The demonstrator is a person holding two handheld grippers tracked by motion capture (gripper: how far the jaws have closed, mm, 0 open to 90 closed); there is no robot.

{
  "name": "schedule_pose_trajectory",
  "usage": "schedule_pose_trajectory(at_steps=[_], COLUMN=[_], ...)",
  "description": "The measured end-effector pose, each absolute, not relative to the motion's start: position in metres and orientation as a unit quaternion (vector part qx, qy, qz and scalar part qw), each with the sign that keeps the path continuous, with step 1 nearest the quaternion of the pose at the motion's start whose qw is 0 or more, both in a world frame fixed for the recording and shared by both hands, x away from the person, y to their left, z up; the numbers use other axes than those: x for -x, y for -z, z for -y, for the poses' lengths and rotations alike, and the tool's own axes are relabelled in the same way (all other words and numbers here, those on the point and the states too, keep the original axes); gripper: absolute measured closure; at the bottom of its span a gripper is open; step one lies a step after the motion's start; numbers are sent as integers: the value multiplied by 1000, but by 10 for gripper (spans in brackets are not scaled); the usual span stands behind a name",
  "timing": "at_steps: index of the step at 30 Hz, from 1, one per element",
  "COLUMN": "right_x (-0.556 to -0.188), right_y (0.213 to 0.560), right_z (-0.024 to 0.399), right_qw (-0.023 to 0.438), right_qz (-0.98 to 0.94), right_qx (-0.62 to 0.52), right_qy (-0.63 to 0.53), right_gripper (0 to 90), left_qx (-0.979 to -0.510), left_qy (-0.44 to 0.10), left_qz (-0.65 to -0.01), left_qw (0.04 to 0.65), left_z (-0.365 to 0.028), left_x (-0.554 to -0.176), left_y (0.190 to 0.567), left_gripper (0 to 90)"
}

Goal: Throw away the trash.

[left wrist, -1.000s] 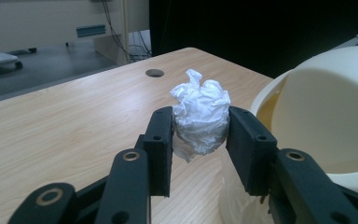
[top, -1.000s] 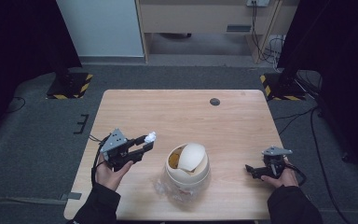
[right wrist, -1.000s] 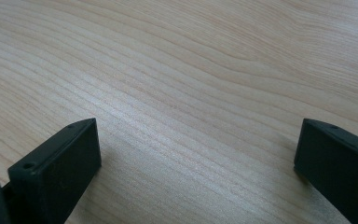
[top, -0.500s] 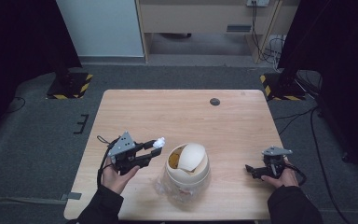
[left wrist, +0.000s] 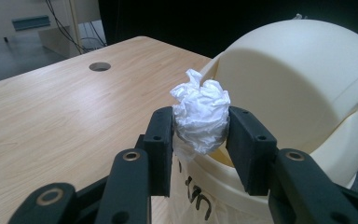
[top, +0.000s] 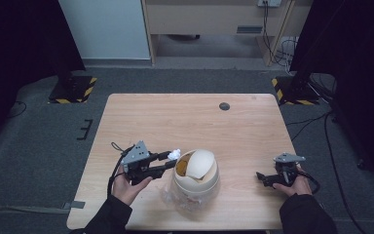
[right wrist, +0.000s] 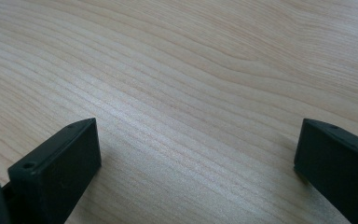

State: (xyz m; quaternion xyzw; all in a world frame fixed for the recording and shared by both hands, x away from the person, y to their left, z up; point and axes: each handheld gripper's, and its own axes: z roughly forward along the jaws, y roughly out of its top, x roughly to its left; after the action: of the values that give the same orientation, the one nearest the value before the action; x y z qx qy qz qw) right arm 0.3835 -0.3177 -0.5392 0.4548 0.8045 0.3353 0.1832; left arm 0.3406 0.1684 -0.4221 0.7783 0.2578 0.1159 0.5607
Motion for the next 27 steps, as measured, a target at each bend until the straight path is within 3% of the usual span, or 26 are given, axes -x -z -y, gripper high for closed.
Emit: schedule_pose_trajectory(at_steps=[19,27], right_x=[-384,-384], right_y=[539,539], right_z=[318,318], right_qw=[183,183], right_qz=[-804,-804], right_qx=[-455,-455], right_qy=[-335,-335], right_gripper=[7,7], left_qx=[-793,-797], left_qy=[-96,-89], left_qz=[-232,-225], left_qw=[555,553], left_z=[-150,-146], left_x=[-344,-344], left_y=[426,428], left_gripper=[600,541])
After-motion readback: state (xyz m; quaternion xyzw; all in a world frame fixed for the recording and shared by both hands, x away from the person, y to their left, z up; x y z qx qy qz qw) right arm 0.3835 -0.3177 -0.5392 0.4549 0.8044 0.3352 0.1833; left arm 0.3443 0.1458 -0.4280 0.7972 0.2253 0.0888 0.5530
